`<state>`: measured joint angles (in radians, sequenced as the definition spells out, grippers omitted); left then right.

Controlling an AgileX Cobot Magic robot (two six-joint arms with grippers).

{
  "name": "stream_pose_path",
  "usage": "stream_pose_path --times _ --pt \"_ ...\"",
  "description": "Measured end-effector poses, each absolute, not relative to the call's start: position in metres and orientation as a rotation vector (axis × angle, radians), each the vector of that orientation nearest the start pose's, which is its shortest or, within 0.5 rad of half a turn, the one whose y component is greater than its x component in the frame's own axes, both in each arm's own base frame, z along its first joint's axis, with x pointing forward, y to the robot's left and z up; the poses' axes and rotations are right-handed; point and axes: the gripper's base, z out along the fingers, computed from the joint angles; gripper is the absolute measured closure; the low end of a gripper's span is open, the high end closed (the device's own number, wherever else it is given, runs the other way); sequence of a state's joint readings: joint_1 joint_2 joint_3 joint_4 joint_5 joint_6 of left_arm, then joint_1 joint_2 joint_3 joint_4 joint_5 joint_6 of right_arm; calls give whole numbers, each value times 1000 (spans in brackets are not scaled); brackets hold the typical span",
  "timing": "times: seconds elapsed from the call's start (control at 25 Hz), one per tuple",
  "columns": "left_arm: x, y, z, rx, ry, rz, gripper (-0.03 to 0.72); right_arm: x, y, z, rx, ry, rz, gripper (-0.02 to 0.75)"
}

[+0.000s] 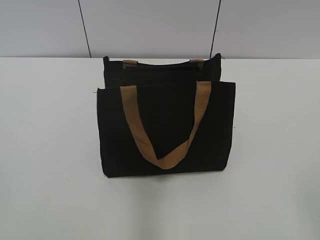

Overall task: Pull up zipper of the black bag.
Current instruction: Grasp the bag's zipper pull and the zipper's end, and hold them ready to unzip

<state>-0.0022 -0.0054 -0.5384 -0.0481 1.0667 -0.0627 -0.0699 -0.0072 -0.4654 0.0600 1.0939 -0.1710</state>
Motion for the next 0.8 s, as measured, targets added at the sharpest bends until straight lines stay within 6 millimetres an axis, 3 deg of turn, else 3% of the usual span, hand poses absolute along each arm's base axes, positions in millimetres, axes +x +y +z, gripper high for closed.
stream_pose_path --times 0.8 --pt "-11 -4 287 -57 2006 -99 272 -3 5 265 -109 2101 -72 152"
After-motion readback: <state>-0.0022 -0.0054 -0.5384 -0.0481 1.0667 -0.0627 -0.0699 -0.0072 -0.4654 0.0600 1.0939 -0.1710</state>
